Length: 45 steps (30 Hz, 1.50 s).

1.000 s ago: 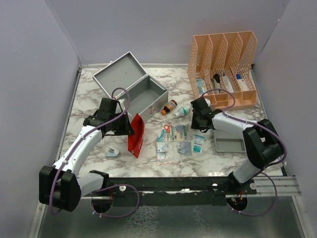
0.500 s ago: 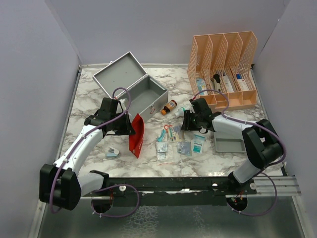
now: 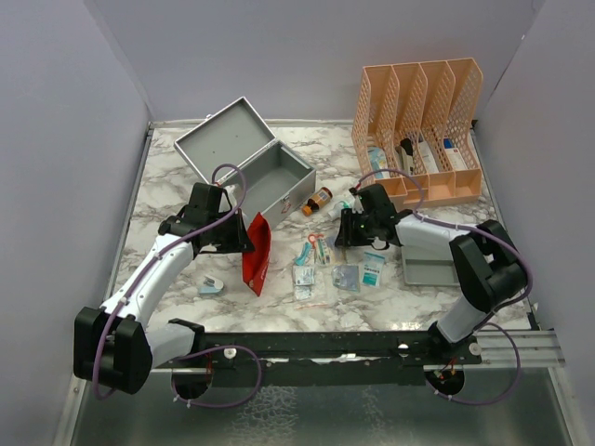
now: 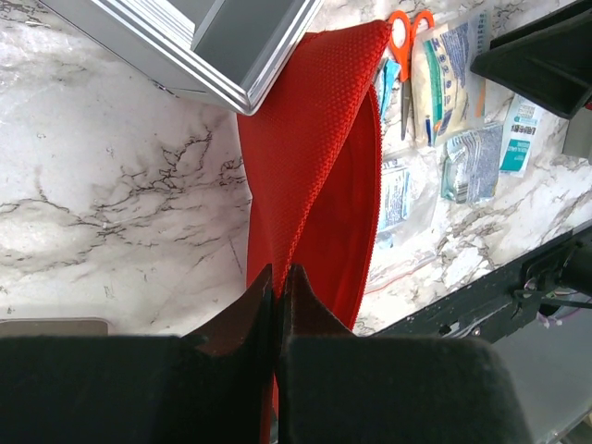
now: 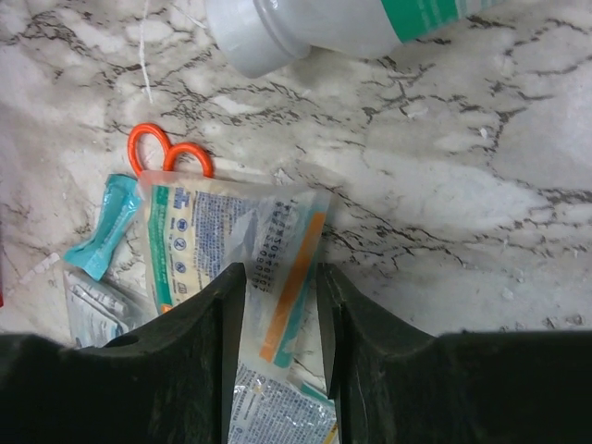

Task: Organize the medicine kit

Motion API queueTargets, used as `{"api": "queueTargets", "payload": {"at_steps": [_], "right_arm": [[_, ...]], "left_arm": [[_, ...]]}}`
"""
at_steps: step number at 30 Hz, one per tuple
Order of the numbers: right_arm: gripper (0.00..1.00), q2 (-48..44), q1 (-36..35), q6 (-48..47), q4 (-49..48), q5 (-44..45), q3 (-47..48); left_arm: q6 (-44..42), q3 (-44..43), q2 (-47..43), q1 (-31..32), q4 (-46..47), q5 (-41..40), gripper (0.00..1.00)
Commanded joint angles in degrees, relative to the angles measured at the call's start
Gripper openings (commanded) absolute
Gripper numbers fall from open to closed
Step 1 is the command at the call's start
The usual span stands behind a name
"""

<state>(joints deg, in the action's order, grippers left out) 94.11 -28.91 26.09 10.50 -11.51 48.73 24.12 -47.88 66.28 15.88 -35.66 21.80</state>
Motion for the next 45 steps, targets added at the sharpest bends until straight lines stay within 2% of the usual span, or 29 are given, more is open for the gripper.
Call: {"api": "queueTargets", "payload": {"at_steps": [1, 6, 11, 12, 19, 28, 35, 42, 45], "right_arm": [[0.37, 3.3, -0.1, -1.0, -0.3, -1.2, 0.8], [0.25, 4.6, -0.8, -0.8, 0.1, -0.7, 1.3], [0.03, 3.2, -1.9, 0.4, 0.8, 2.5, 1.6], [0.01, 2.5, -2.1, 0.7, 1.0, 3.3, 1.6], [0.01, -4.9, -4.2, 2.8, 2.0, 7.7, 2.2], [0.01, -15.5, -9.5, 6.4, 3.6, 9.3, 5.6], [0.01, -18.3, -15.4, 11.9, 3.9, 6.7, 10.7], [0.01, -18.0, -21.0, 20.9, -2.0, 4.0, 13.8], [0.01, -16.2, -23.5, 24.9, -4.0, 5.5, 15.4]], "left_arm": [[0.3, 0.1, 0.1, 0.4, 1.1, -0.2, 0.0], [0.3, 0.1, 0.2, 0.5, 1.2, -0.1, 0.0], [0.5, 0.0, 0.3, 0.6, 1.2, -0.2, 0.0], [0.4, -0.1, 0.3, 0.6, 1.3, -0.2, 0.0], [0.6, -0.3, 0.3, 0.8, 1.6, -0.4, 0.0], [1.0, -0.7, 0.0, 0.9, 3.0, -0.8, 0.0], [1.0, -0.7, -0.4, 1.1, 3.7, -0.8, 0.0], [1.1, -0.1, -0.6, 1.3, 4.3, -0.7, 0.0], [1.1, 0.1, -0.8, 1.3, 4.6, -0.6, 0.0]]}}
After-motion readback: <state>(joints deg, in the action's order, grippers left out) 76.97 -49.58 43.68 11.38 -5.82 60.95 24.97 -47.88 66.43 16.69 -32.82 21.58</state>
